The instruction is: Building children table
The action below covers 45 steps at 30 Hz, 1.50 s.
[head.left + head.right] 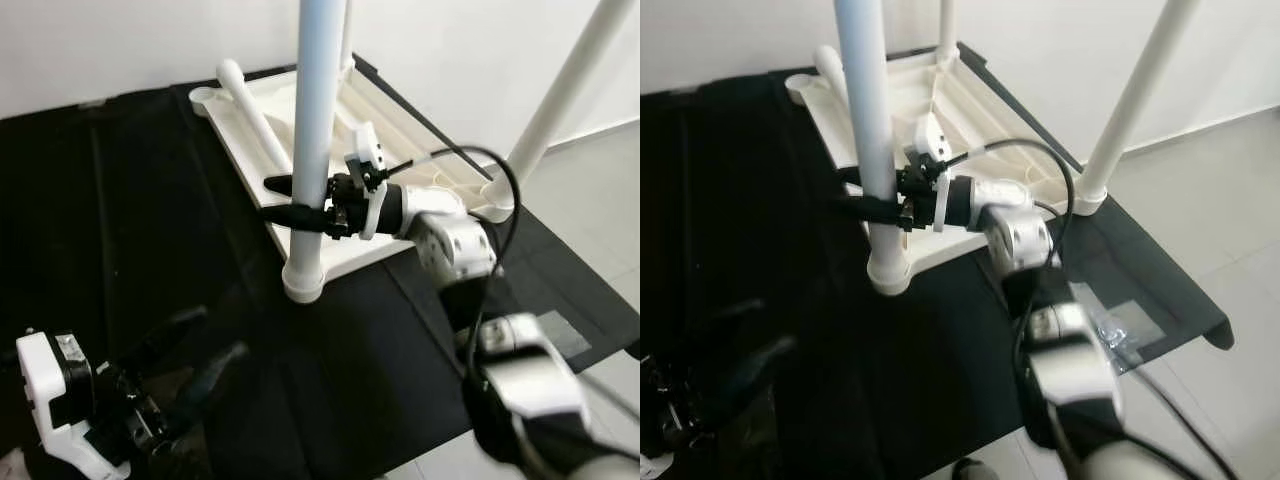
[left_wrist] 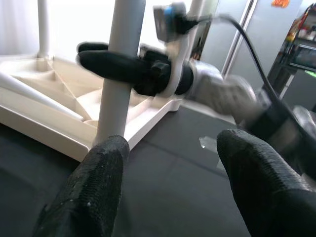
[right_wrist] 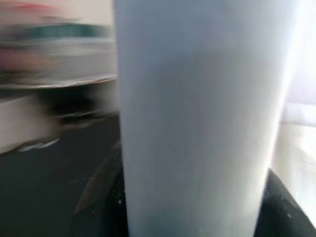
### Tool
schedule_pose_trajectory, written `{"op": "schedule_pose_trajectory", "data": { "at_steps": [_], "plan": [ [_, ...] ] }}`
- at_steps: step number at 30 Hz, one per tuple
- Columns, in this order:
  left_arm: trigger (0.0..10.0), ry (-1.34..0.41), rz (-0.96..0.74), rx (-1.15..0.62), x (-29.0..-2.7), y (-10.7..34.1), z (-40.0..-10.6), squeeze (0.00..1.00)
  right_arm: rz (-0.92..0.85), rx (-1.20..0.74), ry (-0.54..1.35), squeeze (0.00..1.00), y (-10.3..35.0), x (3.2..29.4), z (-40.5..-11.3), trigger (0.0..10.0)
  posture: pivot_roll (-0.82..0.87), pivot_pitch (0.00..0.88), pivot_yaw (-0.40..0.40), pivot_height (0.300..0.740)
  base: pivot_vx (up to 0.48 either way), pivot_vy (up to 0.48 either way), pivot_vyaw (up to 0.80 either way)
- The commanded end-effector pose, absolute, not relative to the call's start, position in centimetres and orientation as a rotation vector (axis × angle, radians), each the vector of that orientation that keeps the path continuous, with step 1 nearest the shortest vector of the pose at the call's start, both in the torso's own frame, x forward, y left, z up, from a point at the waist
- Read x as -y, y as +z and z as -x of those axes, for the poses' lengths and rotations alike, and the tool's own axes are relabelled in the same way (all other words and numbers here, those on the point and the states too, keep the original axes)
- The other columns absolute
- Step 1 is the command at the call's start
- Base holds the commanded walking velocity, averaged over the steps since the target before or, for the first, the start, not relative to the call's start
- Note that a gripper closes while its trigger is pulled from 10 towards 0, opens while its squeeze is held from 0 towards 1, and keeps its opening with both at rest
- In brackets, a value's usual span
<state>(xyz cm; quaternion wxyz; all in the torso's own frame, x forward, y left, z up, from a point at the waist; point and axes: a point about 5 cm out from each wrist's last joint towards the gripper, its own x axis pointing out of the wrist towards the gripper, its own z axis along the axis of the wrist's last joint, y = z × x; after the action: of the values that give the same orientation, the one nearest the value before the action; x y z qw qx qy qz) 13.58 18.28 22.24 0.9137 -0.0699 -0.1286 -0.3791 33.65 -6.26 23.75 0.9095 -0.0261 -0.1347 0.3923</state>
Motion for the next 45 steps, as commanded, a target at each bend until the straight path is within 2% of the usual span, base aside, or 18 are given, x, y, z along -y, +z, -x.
{"op": "schedule_pose_trajectory", "data": {
  "at_steps": [1,4,10,11,13,16,17,18,20,21,23,24,25,26,34,40,41,45],
  "plan": [
    [10.0,-0.785,0.142,0.242,-18.5,21.9,-13.6,0.0,0.142,0.075,0.507,0.0,19.0,8.6,-32.2,0.0,-0.01,0.224,-0.023,0.74,0.0,0.0,0.0],
    [10.0,-0.804,0.149,0.247,-18.3,21.9,-13.8,0.0,0.112,0.055,0.565,0.0,18.0,7.2,-30.2,0.0,-0.02,0.217,-0.014,0.74,0.0,0.0,0.0],
    [10.0,-0.809,0.149,0.257,-18.2,21.8,-14.4,0.0,0.094,0.059,0.568,0.0,17.9,6.5,-31.3,0.0,-0.02,0.19,-0.014,0.74,0.0,0.0,0.0],
    [10.0,-0.809,0.146,0.261,-18.2,21.8,-14.5,0.0,0.092,0.051,0.578,0.0,18.1,6.3,-31.8,10.0,-0.02,0.184,-0.015,0.74,0.0,0.0,0.0],
    [10.0,-0.809,0.145,0.264,-18.2,21.9,-14.5,0.0,0.09,0.045,0.585,0.0,18.2,6.2,-32.0,10.0,-0.02,0.183,-0.014,0.74,0.0,0.0,0.0],
    [10.0,-0.808,0.138,0.268,-18.3,21.9,-14.6,0.0,0.07,0.083,0.718,0.02,19.4,5.1,-31.8,10.0,-0.01,0.178,-0.015,0.74,0.0,0.0,0.0],
    [10.0,-0.806,0.136,0.27,-18.3,22.0,-14.6,0.0,0.041,0.091,0.779,1.0,20.2,4.8,-31.7,10.0,-0.01,0.178,-0.013,0.74,0.0,0.0,0.0],
    [10.0,-0.806,0.136,0.27,-18.3,22.0,-14.6,0.0,0.041,0.091,0.779,1.0,20.2,4.8,-31.7,10.0,-0.01,0.178,-0.013,0.74,0.0,0.0,0.0],
    [10.0,-0.806,0.133,0.272,-18.3,22.0,-14.7,0.0,0.048,0.151,1.019,1.0,22.6,4.5,-31.5,10.0,0.0,0.182,-0.011,0.74,0.0,0.0,0.0],
    [10.0,-0.806,0.133,0.272,-18.3,22.0,-14.7,0.0,0.048,0.151,1.019,1.0,22.6,4.5,-31.5,10.0,0.0,0.182,-0.011,0.74,0.0,0.0,0.0],
    [10.0,-0.81,0.134,0.274,-18.2,22.0,-14.7,0.0,0.117,0.198,1.219,1.0,24.3,4.8,-31.3,10.0,0.0,0.187,-0.013,0.74,0.0,0.0,0.0],
    [10.0,-0.812,0.137,0.275,-18.1,22.1,-14.6,0.0,0.182,0.229,1.314,0.46,25.1,5.2,-31.5,10.0,0.0,0.191,-0.014,0.74,0.0,0.0,0.0],
    [10.0,-0.812,0.137,0.275,-18.1,22.1,-14.6,0.0,0.182,0.229,1.314,0.46,25.1,5.2,-31.5,10.0,0.0,0.191,-0.014,0.74,0.0,0.0,0.0],
    [10.0,-0.813,0.138,0.274,-18.1,22.1,-14.6,0.0,0.207,0.234,1.336,0.0,25.3,5.4,-32.0,10.0,0.0,0.194,-0.014,0.74,0.0,0.0,0.0],
    [10.0,-0.807,0.142,0.261,-18.1,22.1,-14.0,0.0,0.232,0.197,1.509,0.0,26.0,6.2,-33.7,10.0,0.02,0.215,-0.014,0.74,0.0,0.0,0.0],
    [10.0,-0.793,0.135,0.239,-18.4,22.2,-13.4,0.0,0.148,0.159,1.657,0.0,27.3,6.1,-34.7,10.0,0.05,0.244,-0.014,0.74,0.0,0.0,0.0],
    [10.0,-0.791,0.135,0.235,-18.4,22.2,-13.3,0.0,0.144,0.151,1.685,0.0,27.4,6.2,-34.8,0.0,0.06,0.249,-0.015,0.74,0.0,0.0,0.0],
    [10.0,-0.787,0.134,0.23,-18.4,22.3,-13.1,0.0,0.14,0.144,1.718,0.0,27.5,6.3,-35.1,0.0,0.06,0.25,-0.017,0.74,0.0,0.0,0.0]
  ]
}}
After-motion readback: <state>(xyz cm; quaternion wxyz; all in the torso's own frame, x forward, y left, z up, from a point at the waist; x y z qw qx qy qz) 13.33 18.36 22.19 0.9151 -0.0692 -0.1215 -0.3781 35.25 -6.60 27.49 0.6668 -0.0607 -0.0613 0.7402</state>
